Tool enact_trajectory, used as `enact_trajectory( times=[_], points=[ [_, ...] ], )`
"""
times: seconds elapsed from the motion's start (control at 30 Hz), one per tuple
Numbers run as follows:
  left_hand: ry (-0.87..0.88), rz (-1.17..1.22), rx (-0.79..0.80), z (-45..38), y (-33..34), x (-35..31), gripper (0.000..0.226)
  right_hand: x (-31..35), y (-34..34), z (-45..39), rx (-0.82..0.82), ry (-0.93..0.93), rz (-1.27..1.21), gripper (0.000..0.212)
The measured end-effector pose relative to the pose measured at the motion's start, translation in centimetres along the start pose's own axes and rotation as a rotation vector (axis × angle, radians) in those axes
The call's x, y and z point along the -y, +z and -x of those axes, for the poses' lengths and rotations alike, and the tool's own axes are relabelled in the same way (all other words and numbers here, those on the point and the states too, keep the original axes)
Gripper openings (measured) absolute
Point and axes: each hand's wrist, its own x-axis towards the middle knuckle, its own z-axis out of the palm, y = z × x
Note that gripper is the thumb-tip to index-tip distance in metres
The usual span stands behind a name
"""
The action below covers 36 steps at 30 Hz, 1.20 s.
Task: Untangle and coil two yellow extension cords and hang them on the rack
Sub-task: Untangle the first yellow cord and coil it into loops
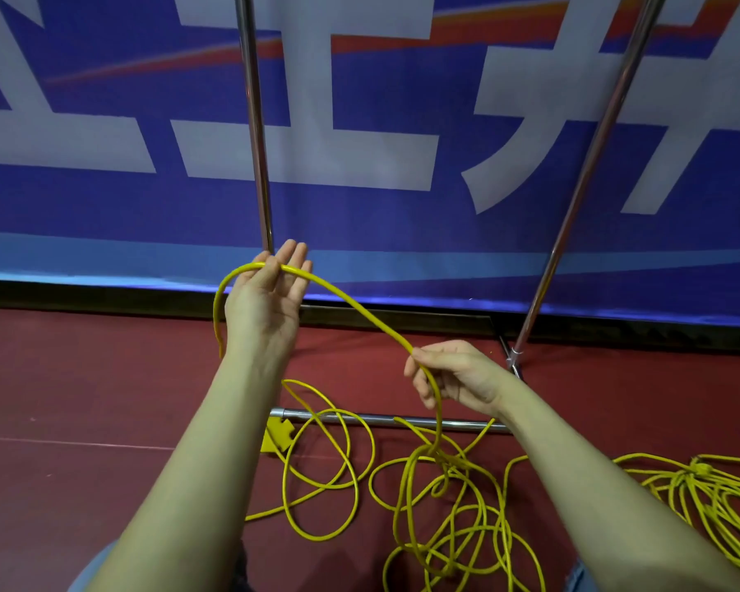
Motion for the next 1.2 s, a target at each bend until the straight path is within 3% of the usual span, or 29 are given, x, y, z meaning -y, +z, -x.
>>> enact_trajectory(
  times=[0.1, 0.3, 0.5, 0.77, 1.03, 1.2],
  points=[
    [-0.098, -0.002, -0.006, -0.1, -0.2, 0.6, 0.034, 0.9, 0.4, 0.1, -0.031, -0.041, -0.014, 0.027],
    [-0.266, -0.217, 0.157, 3.3, 1.1, 4.6, 0.014, 2.6, 1.9, 0.2, -0.032, -0.146, -0.038, 0.026],
    [-0.206, -0.233, 0.21, 3.1, 1.6, 4.1, 0.013, 2.9, 2.2, 0.3, 0.004, -0.136, -0.072, 0.029],
    [-0.032, -0.044, 0.035, 1.4, 0.9, 2.0, 0.023, 0.7, 1.5, -0.5, 0.064, -0.044, -0.048, 0.029],
    [-0.052, 0.029, -0.064, 0.7, -0.1, 2.2, 0.028, 0.8, 1.5, -0.4, -0.077, -0.037, 0.088, 0.025],
    [-0.163, -0.145, 0.055, 2.5, 0.3, 4.0, 0.026, 2.8, 1.4, 0.7, -0.106, -0.081, 0.042, 0.026]
  ],
)
